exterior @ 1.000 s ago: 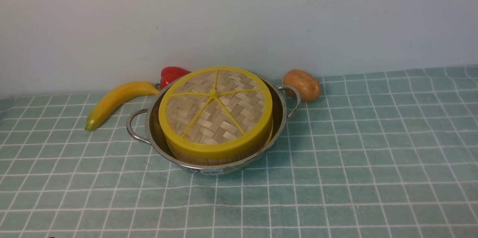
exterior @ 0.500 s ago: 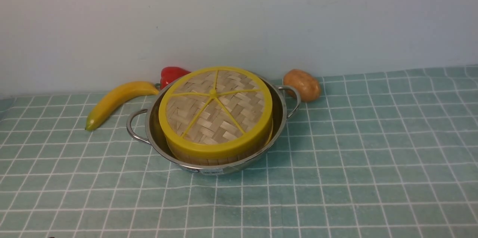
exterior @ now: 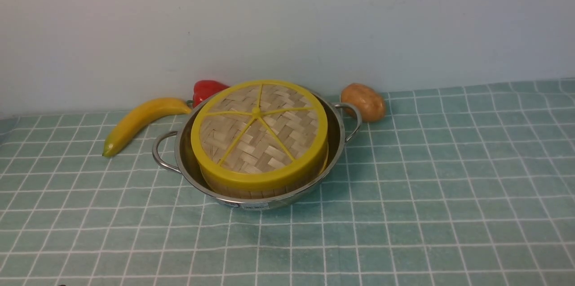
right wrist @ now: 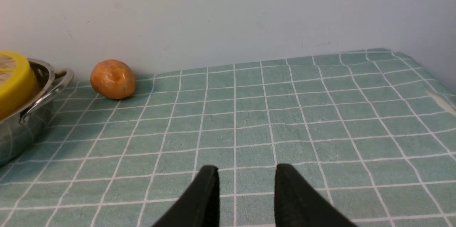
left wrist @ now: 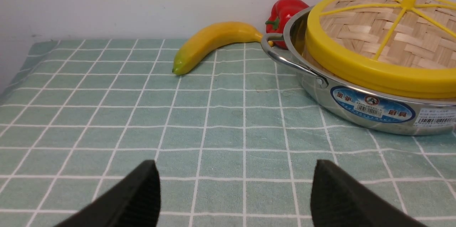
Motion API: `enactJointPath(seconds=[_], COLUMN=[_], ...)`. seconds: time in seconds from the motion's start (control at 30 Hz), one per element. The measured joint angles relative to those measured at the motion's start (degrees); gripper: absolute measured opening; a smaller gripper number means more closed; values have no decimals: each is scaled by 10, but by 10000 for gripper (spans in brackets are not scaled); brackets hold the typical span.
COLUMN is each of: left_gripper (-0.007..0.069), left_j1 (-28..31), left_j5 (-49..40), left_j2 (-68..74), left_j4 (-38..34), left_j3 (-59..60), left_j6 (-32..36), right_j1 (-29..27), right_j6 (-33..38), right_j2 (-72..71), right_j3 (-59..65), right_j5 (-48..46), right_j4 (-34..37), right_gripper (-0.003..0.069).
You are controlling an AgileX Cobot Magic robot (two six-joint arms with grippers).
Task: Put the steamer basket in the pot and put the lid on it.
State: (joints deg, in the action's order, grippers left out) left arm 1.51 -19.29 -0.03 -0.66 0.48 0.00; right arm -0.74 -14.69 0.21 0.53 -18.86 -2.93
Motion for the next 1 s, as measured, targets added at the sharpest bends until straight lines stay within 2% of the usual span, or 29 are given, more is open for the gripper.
enactJointPath(seconds=[1.0], left_gripper=[524], left_j1=[0], left_j5=[0], left_j2=[0], left_j4=[0], left_j3=[0], left_j6=[0], right_j1=[0], right_j6=[0], right_j2=[0], right_j3=[0], right_j5=[0], right_j4=[0], right_gripper=[240])
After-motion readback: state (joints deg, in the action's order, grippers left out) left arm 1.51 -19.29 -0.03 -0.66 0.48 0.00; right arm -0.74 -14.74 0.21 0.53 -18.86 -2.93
